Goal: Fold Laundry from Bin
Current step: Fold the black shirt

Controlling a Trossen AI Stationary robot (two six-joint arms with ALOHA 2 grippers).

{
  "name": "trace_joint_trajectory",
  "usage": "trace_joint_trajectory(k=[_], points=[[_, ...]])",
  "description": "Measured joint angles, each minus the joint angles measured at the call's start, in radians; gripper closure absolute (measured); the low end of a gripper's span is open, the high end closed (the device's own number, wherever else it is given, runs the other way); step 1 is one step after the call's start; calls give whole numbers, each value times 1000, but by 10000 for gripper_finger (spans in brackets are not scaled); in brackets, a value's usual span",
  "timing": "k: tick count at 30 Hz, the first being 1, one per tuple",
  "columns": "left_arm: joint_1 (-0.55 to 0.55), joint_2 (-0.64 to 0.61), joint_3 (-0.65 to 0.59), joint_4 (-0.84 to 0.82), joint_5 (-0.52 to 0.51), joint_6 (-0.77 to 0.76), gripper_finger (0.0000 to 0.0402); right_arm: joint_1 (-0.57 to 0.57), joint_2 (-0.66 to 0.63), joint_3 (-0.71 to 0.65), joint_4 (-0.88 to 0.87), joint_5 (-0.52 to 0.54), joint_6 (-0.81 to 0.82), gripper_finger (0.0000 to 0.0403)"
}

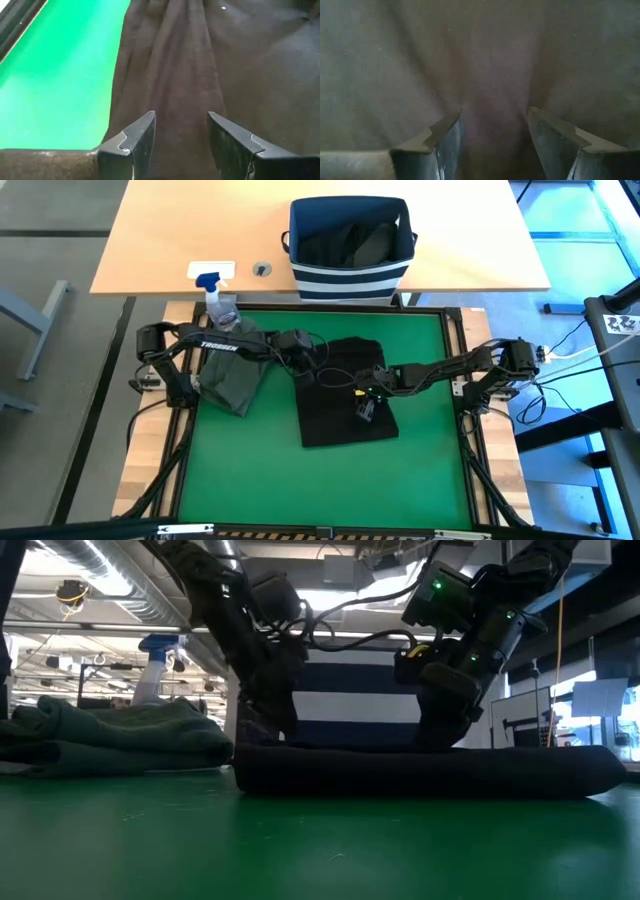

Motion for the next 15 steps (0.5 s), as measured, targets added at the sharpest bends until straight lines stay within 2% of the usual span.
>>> trace_joint_trajectory(k=[6, 12, 15], points=[[-5, 15, 0, 14, 87, 39, 230, 0, 0, 0, -1, 0, 0, 178], [2, 18, 0, 17, 86, 107, 230, 0, 0, 0, 0, 0, 0, 178], [12, 18, 0, 18, 54, 129, 230, 0, 0, 0, 1, 0, 0, 178]])
